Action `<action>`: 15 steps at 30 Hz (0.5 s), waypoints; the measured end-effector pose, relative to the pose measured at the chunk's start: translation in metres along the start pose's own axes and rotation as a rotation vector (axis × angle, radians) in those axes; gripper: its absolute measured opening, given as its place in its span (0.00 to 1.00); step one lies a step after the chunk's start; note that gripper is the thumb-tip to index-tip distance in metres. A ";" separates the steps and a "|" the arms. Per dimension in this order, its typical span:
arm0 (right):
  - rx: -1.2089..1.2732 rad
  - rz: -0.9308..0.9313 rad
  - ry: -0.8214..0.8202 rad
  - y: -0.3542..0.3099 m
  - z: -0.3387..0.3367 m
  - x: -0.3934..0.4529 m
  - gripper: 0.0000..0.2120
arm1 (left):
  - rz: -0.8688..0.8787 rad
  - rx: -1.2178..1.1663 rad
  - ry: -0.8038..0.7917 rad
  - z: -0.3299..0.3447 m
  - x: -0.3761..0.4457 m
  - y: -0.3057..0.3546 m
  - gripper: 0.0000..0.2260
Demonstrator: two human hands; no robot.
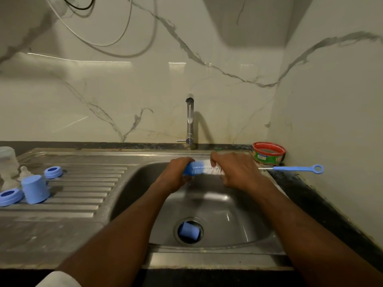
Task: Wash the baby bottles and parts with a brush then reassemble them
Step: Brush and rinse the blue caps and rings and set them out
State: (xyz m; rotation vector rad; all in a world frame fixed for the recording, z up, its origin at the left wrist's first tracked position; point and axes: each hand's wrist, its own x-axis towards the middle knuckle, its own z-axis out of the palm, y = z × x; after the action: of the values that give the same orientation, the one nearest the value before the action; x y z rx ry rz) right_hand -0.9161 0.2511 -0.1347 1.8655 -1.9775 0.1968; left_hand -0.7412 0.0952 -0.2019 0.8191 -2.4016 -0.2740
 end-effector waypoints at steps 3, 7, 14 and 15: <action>-0.004 -0.072 0.054 -0.007 0.000 -0.001 0.10 | -0.017 -0.011 0.094 -0.008 -0.002 -0.004 0.21; 0.022 0.021 0.013 -0.012 -0.001 0.002 0.16 | 0.052 0.042 0.182 -0.014 -0.004 0.001 0.21; 0.535 0.439 -0.457 -0.008 0.011 0.004 0.14 | 0.228 0.285 0.199 -0.011 -0.001 0.015 0.24; 0.438 0.434 -0.378 -0.007 0.012 0.003 0.18 | 0.210 0.251 0.174 -0.010 -0.001 0.015 0.24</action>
State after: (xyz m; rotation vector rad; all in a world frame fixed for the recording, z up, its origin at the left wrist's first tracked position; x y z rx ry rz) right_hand -0.9118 0.2436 -0.1455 1.7857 -2.7784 0.4625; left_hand -0.7421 0.1081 -0.1886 0.6600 -2.3592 0.1779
